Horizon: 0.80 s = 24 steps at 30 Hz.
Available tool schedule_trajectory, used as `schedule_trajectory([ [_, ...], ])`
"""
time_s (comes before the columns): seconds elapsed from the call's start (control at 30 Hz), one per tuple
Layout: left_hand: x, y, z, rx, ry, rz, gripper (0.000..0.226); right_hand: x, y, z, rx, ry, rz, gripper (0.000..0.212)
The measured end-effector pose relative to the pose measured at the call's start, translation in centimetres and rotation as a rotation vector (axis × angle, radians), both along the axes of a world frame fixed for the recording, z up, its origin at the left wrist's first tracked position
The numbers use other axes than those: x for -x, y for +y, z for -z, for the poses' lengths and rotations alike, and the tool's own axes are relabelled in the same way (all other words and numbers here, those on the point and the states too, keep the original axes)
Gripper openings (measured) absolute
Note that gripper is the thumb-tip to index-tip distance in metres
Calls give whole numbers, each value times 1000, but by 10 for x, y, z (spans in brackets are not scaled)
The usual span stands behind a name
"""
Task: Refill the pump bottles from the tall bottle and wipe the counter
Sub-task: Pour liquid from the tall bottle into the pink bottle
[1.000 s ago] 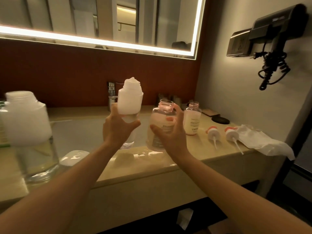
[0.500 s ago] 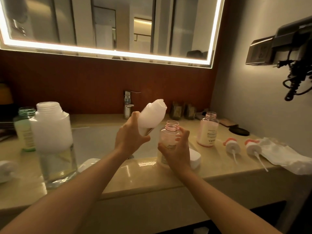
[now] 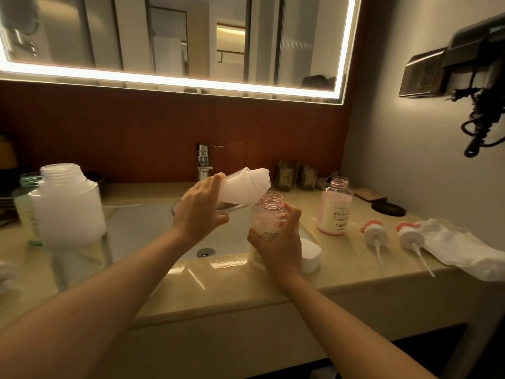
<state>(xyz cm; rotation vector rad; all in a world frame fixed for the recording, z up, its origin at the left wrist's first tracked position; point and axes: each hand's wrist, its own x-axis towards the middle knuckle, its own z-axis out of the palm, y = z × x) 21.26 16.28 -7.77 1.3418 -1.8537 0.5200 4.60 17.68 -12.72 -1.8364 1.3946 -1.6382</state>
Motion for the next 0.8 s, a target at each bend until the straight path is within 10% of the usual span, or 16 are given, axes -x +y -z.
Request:
schedule_trajectory([
  [0.8, -7, 12, -31, 193, -311, -86, 85, 1, 2, -3, -21, 43, 9, 82],
])
